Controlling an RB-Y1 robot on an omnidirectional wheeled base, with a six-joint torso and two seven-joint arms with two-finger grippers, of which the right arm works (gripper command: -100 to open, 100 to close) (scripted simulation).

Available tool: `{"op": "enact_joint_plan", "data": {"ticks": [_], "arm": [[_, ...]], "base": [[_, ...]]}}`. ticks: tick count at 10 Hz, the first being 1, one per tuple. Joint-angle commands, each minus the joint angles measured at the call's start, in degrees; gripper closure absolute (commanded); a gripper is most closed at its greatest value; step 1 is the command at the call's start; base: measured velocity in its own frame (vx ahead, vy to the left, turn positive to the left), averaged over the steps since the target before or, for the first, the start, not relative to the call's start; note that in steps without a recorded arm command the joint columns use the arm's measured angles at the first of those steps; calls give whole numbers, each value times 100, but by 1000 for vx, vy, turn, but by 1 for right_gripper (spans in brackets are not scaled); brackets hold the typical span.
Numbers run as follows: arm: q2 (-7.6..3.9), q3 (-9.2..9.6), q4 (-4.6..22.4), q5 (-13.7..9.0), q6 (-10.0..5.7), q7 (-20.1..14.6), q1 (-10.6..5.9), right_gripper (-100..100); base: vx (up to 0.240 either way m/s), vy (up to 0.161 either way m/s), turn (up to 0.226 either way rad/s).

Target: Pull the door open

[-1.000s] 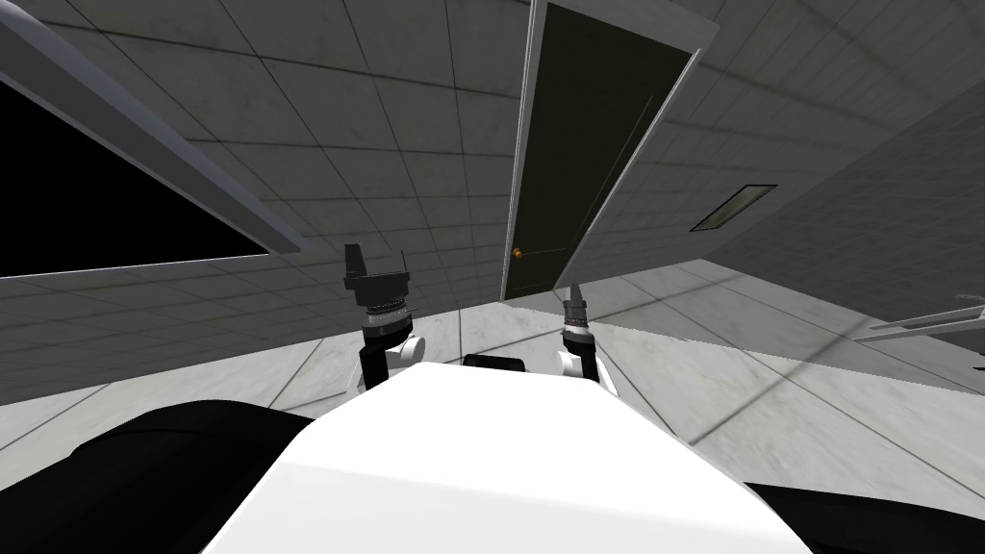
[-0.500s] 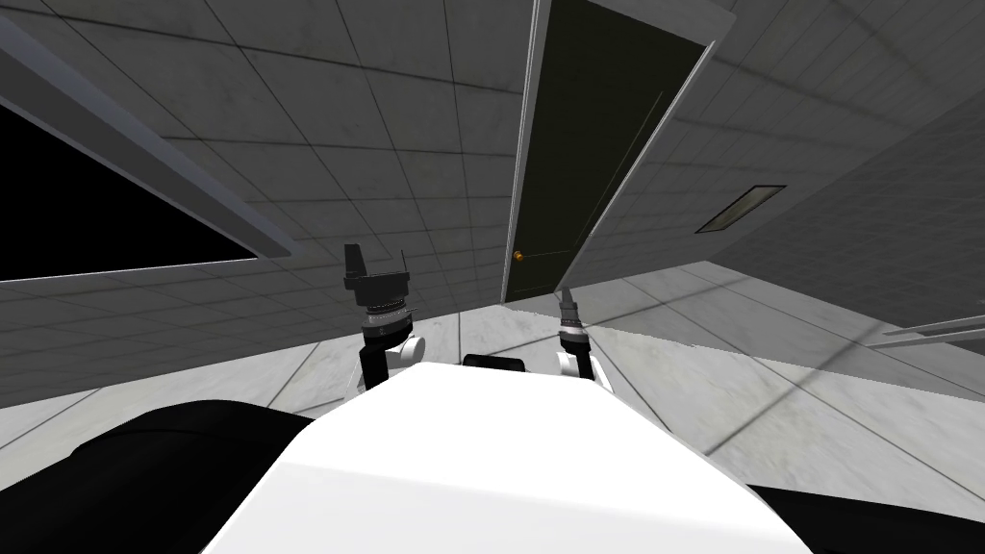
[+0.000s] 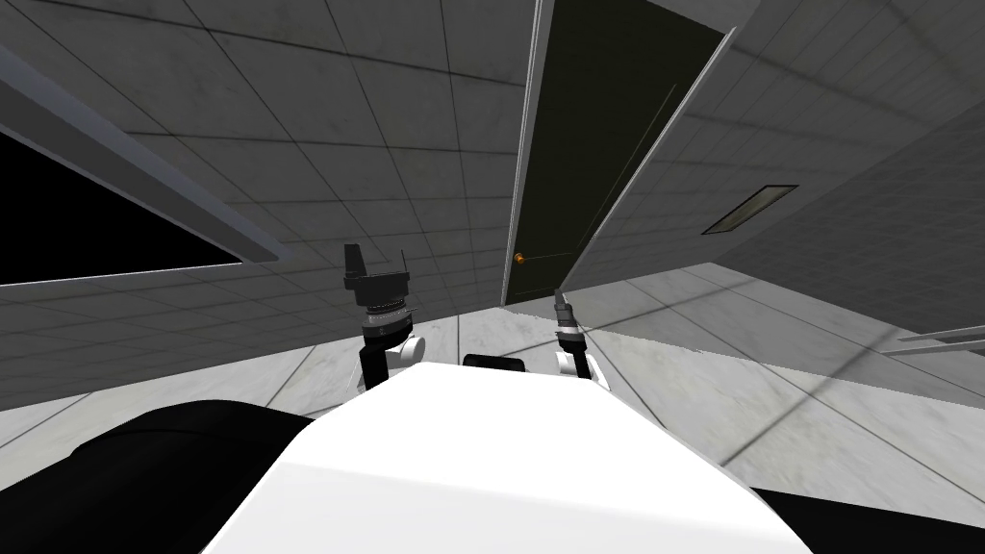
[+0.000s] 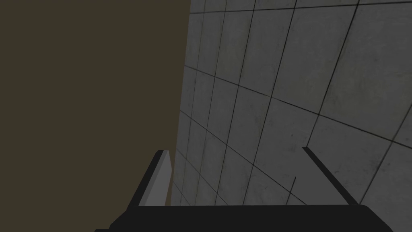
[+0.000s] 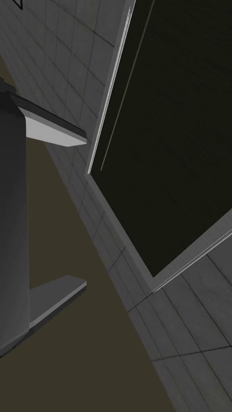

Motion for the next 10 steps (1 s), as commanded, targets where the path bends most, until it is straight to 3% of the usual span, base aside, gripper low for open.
{"op": "enact_joint_plan", "data": {"ticks": [1,3,6,10], "arm": [[-19,-12,286,82,-117,213,-103,-100],[-59,-29,635,180,-207,447,-228,-100],[-78,-38,811,229,-252,564,-290,-100],[-156,-73,1467,425,-431,1032,-540,-100]], "base": [[99,2,9],[100,18,10],[51,-5,4],[83,3,10]]}}
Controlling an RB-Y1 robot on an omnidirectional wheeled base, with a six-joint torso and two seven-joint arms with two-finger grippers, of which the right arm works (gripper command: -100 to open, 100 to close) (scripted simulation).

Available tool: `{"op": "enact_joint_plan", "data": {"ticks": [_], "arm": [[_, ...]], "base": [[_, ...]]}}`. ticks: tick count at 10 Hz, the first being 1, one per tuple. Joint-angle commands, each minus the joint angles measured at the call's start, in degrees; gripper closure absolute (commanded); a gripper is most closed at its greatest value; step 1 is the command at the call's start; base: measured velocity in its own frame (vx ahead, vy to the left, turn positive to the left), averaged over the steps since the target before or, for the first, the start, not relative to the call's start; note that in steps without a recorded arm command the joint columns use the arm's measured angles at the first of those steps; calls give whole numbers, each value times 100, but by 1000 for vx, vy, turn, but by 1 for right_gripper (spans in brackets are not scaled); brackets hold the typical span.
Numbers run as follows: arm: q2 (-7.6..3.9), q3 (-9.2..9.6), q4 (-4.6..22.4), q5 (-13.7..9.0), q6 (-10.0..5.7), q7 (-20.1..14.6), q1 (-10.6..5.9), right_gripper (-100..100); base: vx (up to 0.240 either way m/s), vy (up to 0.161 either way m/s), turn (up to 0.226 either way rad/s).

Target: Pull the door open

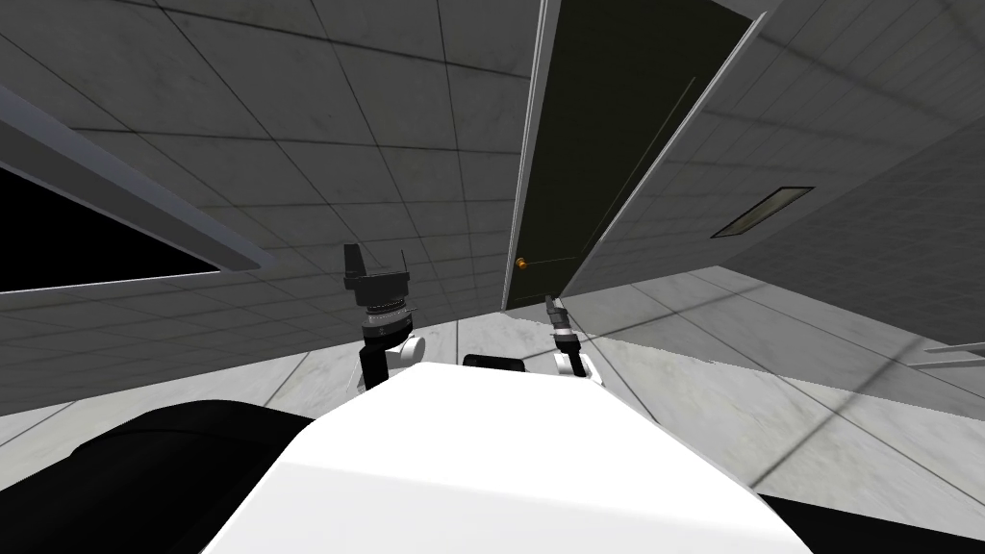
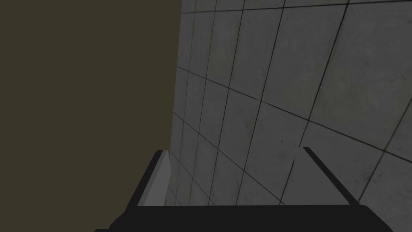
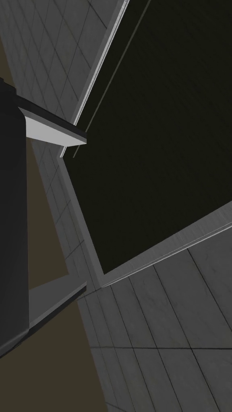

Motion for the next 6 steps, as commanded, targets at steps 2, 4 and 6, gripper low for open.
{"op": "enact_joint_plan", "data": {"ticks": [2,4,6], "arm": [[-61,-29,424,125,-129,313,-165,-100],[-97,-46,760,220,-216,540,-286,-100],[-116,-54,919,268,-259,654,-347,-100]], "base": [[94,-5,10],[108,1,10],[88,-16,7]]}}
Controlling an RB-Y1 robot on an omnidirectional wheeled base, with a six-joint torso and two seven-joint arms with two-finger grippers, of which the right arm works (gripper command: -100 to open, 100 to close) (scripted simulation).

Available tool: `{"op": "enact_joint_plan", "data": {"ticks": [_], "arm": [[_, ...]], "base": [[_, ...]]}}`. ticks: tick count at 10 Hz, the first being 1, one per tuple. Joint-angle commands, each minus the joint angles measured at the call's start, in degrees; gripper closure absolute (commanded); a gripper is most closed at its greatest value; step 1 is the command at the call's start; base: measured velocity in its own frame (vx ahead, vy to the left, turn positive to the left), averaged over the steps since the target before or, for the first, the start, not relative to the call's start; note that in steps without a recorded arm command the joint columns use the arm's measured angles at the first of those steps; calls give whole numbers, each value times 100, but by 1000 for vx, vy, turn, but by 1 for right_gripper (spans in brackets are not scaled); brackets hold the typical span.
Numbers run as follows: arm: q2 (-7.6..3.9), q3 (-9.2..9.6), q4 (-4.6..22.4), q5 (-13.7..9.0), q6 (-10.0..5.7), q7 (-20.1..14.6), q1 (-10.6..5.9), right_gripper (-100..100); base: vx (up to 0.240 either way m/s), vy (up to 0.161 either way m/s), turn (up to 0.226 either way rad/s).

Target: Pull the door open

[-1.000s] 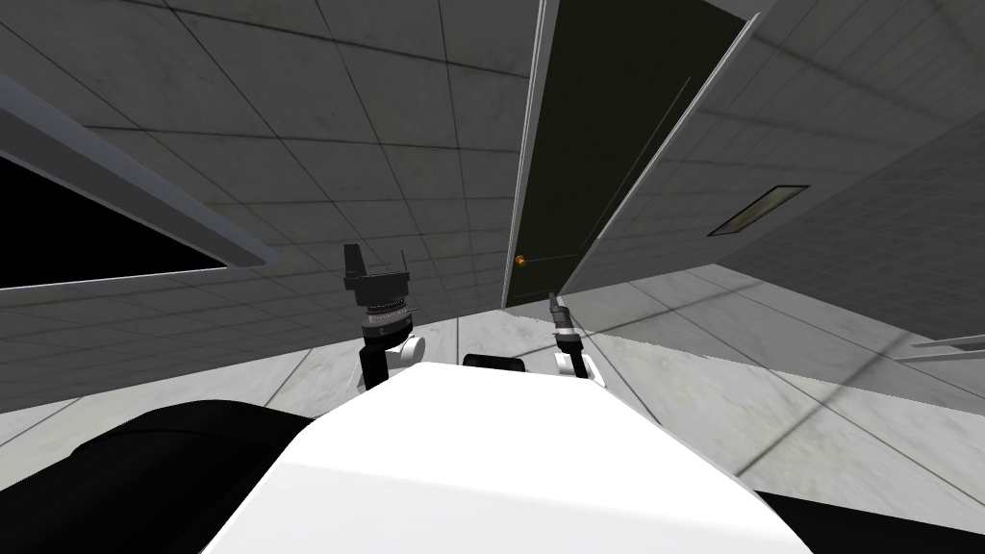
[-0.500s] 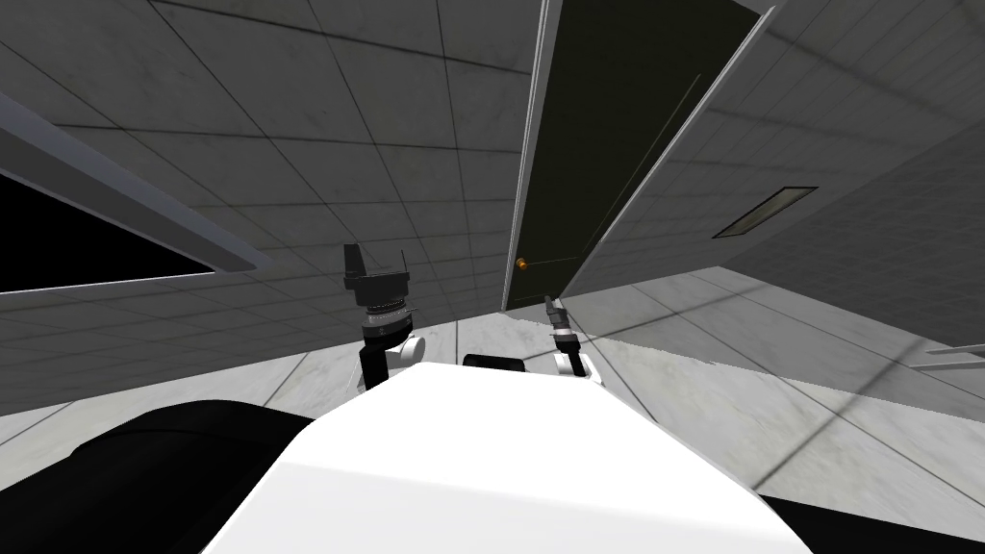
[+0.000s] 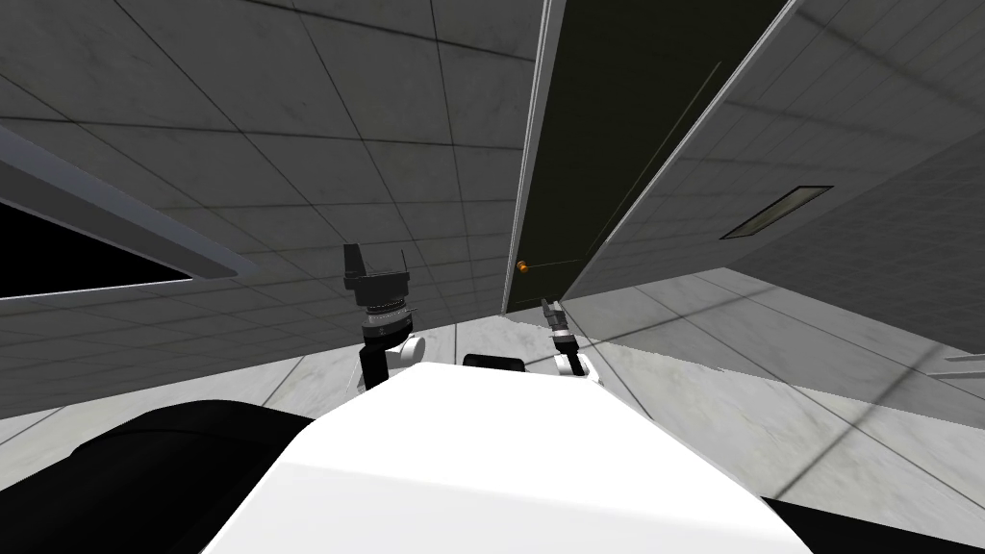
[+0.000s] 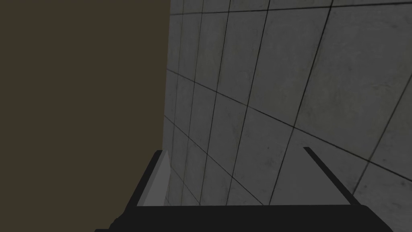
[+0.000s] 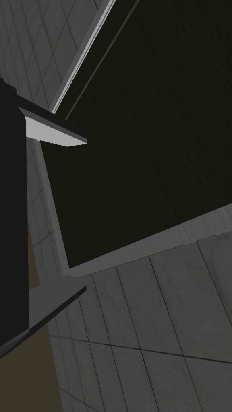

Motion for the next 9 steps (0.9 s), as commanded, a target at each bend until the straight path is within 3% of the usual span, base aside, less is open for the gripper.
{"op": "enact_joint_plan", "data": {"ticks": [1,9], "arm": [[-25,-14,222,54,-63,137,-85,-100],[-159,-77,1401,406,-385,979,-534,-100]], "base": [[46,8,8],[98,0,9]]}}
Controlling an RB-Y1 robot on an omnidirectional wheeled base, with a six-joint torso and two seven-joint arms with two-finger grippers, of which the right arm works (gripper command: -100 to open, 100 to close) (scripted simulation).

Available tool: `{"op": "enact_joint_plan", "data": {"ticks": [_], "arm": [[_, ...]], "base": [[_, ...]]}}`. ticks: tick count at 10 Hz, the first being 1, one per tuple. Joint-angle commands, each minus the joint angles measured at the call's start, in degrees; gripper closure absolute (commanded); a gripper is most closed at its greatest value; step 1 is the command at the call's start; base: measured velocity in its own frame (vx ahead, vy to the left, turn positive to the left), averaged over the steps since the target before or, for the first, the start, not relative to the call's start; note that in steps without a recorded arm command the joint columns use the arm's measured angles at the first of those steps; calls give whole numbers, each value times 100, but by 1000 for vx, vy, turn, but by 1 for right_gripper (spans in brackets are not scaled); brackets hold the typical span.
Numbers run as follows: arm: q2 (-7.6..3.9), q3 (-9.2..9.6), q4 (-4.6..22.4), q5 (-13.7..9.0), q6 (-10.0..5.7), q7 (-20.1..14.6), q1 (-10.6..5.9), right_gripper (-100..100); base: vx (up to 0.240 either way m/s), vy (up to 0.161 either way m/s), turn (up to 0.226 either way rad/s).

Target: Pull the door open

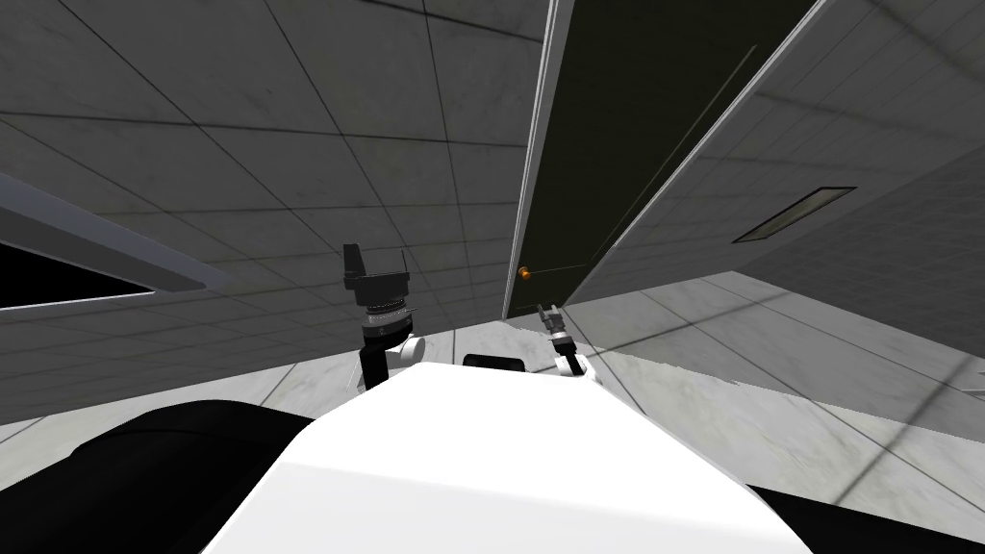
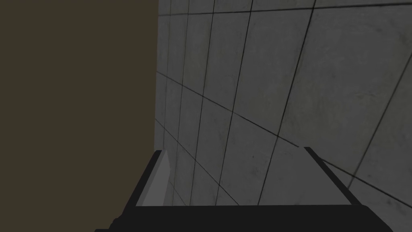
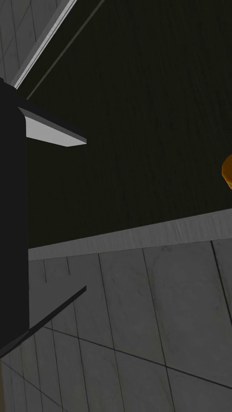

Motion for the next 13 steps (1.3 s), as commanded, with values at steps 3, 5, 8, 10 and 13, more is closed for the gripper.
{"op": "enact_joint_plan", "data": {"ticks": [3,5,8,10,13], "arm": [[-59,-26,484,148,-138,358,-178,-100],[-85,-39,717,217,-201,525,-267,-100],[-123,-57,1067,322,-297,774,-400,-100],[-144,-67,1253,377,-348,907,-471,-100],[-174,-82,1532,461,-424,1106,-577,-100]], "base": [[99,-5,9],[85,9,6],[100,-2,8],[104,-7,6],[86,-4,6]]}}
